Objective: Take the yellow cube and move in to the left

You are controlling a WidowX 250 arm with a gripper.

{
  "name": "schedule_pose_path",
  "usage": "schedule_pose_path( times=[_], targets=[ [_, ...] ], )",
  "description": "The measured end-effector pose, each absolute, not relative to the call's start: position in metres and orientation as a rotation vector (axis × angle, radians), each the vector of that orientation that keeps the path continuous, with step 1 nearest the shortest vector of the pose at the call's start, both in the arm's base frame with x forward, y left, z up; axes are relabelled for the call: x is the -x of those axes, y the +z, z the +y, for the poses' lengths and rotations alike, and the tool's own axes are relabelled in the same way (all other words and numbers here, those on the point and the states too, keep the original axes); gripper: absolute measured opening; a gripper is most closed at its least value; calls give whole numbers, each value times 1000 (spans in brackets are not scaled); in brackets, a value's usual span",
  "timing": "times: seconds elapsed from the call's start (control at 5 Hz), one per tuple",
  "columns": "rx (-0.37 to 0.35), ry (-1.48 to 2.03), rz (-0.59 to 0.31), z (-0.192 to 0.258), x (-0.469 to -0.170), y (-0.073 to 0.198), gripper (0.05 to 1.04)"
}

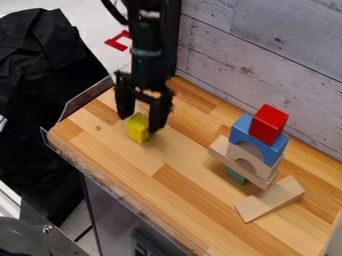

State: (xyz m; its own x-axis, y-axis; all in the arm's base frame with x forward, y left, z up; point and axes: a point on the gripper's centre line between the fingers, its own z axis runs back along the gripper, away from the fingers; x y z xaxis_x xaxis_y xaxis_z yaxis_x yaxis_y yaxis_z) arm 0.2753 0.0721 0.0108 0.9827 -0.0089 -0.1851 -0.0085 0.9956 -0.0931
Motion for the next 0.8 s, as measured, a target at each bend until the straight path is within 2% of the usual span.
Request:
schedule_pose_path(
  times=[0.4, 0.6, 0.8],
  targets=[
    [11, -54, 67, 45, -276, 91, 999],
    [3, -104, 43, 22, -270, 113, 999],
    [40, -117, 51, 4, -268, 116, 999]
  ],
)
